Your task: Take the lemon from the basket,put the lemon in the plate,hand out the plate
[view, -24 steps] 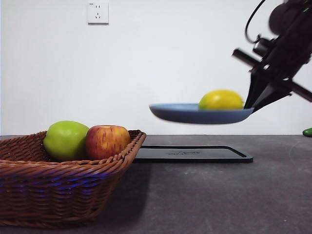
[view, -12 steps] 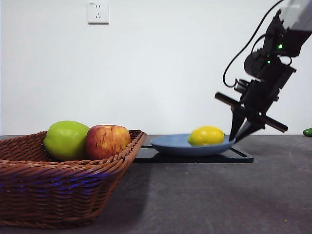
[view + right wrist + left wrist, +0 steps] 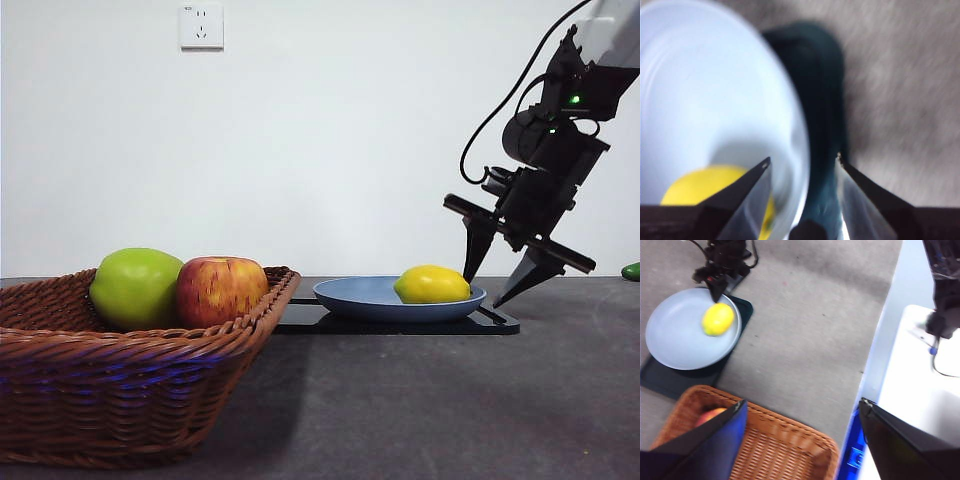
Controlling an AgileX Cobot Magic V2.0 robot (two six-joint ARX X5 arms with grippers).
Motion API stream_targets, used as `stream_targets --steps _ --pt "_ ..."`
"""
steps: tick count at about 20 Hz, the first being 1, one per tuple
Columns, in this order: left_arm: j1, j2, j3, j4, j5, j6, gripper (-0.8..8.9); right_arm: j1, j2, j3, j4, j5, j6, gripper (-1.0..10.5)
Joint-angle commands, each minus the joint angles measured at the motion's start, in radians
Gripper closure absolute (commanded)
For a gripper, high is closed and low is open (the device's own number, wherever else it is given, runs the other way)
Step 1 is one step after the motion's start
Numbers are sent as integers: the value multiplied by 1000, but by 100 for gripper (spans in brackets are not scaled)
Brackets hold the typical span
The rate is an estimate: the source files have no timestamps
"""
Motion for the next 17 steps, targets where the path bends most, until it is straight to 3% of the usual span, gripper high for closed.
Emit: stream_targets --steps 1,4,6,12,14,17 --pt "-5 10 20 32 -34 21 426 -3 -76 26 -31 -5 -55 713" --pt "-3 18 19 79 -80 41 426 -3 -214 26 -111 0 -132 718" --pt "10 24 19 111 -84 61 433 -2 -317 26 -175 2 -156 780" --pt "103 24 19 164 -98 109 812 75 -608 26 -349 -9 -222 945" --pt "161 24 19 164 -96 116 807 138 -693 26 -364 58 -225 945" --pt "264 23 17 158 -85 83 807 278 -814 26 -367 314 -224 945"
